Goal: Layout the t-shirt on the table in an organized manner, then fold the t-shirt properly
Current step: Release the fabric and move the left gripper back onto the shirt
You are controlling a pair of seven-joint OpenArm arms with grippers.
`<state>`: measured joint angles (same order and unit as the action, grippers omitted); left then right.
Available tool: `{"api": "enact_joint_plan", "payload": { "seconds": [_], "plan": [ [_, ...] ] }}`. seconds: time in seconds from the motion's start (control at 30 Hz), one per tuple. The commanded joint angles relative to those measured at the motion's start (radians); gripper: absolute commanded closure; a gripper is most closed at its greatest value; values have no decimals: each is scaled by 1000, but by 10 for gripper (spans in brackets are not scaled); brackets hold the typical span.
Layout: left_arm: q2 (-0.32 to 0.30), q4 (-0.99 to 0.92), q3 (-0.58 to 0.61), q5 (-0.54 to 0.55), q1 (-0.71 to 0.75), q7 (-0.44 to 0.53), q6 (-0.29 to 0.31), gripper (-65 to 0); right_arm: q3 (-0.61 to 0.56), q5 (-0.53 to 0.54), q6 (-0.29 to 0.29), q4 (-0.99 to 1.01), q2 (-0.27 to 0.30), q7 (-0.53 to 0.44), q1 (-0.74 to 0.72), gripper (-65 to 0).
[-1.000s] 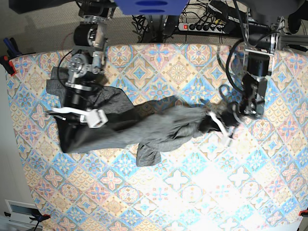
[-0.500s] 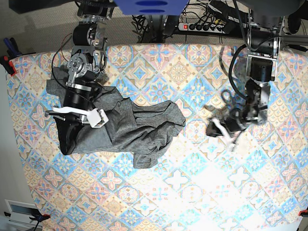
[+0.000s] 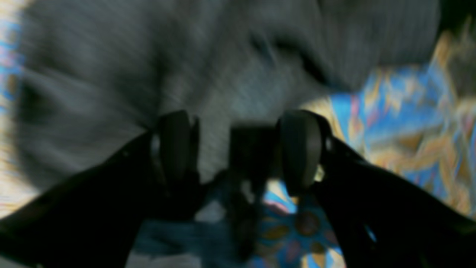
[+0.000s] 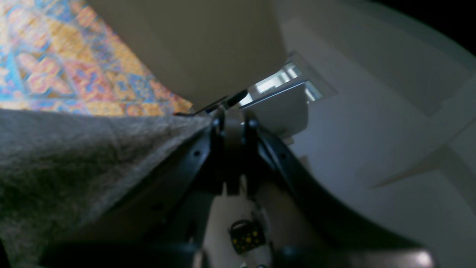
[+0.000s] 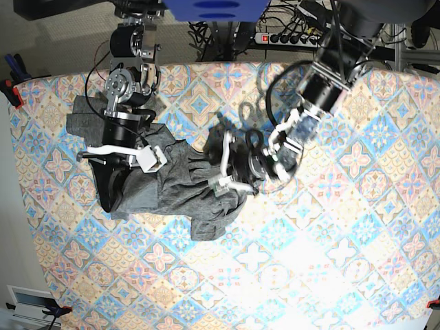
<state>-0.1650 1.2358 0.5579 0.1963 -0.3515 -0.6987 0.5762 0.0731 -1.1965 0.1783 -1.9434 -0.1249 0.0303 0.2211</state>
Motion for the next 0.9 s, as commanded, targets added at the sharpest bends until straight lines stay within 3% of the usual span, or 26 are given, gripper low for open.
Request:
{"api": "enact_joint_plan", "payload": {
  "seconds": [0.0, 0.23, 0.43, 0.5, 0.57, 0.7, 0.87],
  "plan": [
    [6, 17, -6, 4, -13, 24, 0, -381, 3, -3, 28, -18, 1, -16, -16, 0],
    [2, 15, -74, -1, 42, -51, 0, -384, 6, -1, 28, -18, 1, -16, -16, 0],
    [12, -93, -71, -171, 65, -17, 3, -381, 4, -1, 28, -17, 1, -16, -16, 0],
    [43, -173, -68, -202, 44, -17, 8, -367, 4, -1, 28, -17, 1, -16, -16, 0],
    [63, -247, -69, -220, 32, -9, 9, -294, 6, -1, 28, -17, 1, -16, -16, 0],
    [64, -313, -88, -220, 9, 87, 1, -33, 6, -1, 28, -20, 3, -11, -15, 0],
    [60, -340, -209, -225, -65, 92, 1, -31, 57, -1, 28, -20, 3, -14, -15, 0]
  ]
}}
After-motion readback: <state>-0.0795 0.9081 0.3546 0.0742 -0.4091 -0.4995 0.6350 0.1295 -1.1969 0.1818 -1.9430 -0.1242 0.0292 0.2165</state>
